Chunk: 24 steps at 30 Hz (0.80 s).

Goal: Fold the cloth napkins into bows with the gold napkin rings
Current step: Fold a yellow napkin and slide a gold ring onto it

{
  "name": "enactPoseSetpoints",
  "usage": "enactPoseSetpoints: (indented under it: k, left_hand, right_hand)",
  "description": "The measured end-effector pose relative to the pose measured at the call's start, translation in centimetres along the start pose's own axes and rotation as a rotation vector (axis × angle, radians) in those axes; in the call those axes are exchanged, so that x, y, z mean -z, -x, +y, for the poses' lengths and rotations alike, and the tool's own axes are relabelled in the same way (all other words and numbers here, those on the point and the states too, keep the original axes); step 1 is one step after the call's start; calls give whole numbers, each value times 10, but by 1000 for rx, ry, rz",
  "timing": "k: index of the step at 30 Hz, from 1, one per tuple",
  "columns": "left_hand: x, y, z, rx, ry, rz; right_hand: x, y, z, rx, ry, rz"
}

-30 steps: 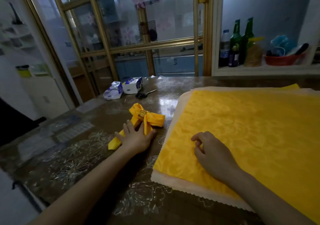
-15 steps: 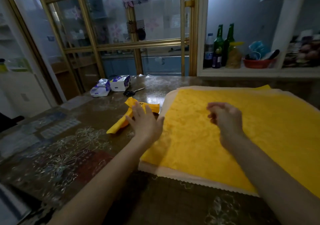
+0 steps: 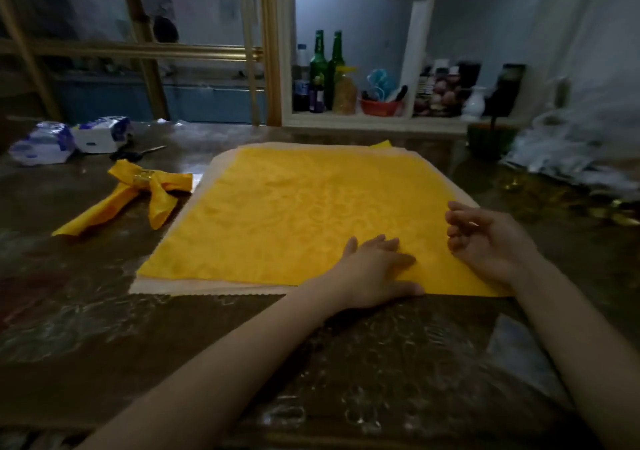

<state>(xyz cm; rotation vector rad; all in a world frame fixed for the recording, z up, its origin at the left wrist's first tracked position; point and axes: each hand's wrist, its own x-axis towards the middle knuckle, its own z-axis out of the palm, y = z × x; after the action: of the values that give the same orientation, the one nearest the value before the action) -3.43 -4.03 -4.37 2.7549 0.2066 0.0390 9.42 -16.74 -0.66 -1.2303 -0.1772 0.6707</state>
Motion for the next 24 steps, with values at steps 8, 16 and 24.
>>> enactPoseSetpoints:
  k: [8, 16, 24]
  left_hand:
    - [-11, 1, 0, -54, 214, 185]
    - [29, 38, 15, 120, 600, 147]
    - [109, 76, -15, 557, 650, -330]
  right_hand:
    - [20, 1, -11, 86, -248, 20]
    - [35, 5, -20, 161, -449, 25]
    - [34, 15, -22, 224, -420, -7]
